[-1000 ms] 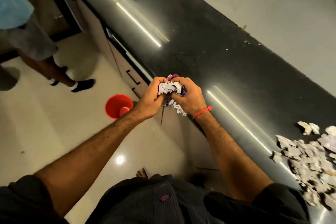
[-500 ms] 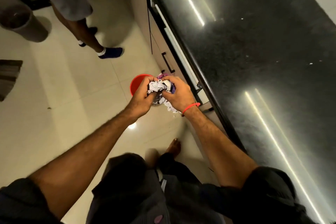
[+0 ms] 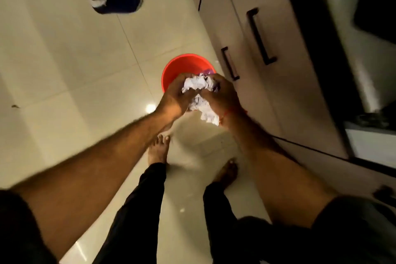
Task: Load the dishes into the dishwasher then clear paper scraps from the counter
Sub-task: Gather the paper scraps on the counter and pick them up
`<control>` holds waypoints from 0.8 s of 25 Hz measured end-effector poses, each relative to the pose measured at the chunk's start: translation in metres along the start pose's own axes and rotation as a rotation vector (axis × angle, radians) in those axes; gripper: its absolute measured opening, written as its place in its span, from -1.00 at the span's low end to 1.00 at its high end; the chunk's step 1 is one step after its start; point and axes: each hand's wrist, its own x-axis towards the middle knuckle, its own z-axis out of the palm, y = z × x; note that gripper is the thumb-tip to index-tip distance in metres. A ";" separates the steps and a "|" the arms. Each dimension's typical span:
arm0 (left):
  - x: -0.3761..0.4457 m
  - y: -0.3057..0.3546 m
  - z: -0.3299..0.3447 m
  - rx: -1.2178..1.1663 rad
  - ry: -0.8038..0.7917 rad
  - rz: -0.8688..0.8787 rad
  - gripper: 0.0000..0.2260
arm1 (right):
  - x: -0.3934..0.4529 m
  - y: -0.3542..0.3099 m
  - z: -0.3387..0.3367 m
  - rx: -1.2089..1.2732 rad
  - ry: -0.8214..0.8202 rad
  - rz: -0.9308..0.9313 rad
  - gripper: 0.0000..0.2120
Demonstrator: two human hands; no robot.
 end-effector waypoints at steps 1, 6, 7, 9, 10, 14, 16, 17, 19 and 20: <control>0.023 -0.037 -0.011 0.016 0.003 -0.029 -0.77 | 0.025 0.014 0.021 0.014 0.000 0.021 -0.63; 0.048 -0.365 -0.074 0.629 0.246 -0.416 -0.54 | 0.117 0.064 0.087 0.236 -0.019 0.201 -0.53; 0.045 -0.423 -0.074 0.641 0.229 -0.418 -0.58 | 0.126 0.068 0.092 0.285 -0.018 0.243 -0.53; 0.064 -0.461 -0.077 0.777 0.138 -0.346 -0.64 | 0.138 0.071 0.098 0.386 -0.018 0.350 -0.50; 0.069 -0.473 -0.078 0.825 0.106 -0.328 -0.64 | 0.138 0.071 0.100 0.451 -0.029 0.404 -0.48; 0.070 -0.462 -0.063 0.758 0.017 -0.515 -0.60 | 0.127 0.080 0.102 0.504 -0.007 0.480 -0.60; 0.067 -0.455 -0.074 0.748 0.013 -0.563 -0.50 | 0.117 0.091 0.108 0.088 -0.065 0.272 -0.65; 0.065 -0.451 -0.073 0.765 0.015 -0.569 -0.43 | 0.110 0.096 0.110 -0.129 -0.166 0.169 -0.66; 0.062 -0.445 -0.074 0.870 -0.039 -0.527 -0.32 | 0.096 0.109 0.114 -0.439 -0.347 0.041 -0.62; 0.057 -0.442 -0.070 0.968 -0.063 -0.506 -0.27 | 0.087 0.113 0.114 -0.549 -0.400 -0.020 -0.57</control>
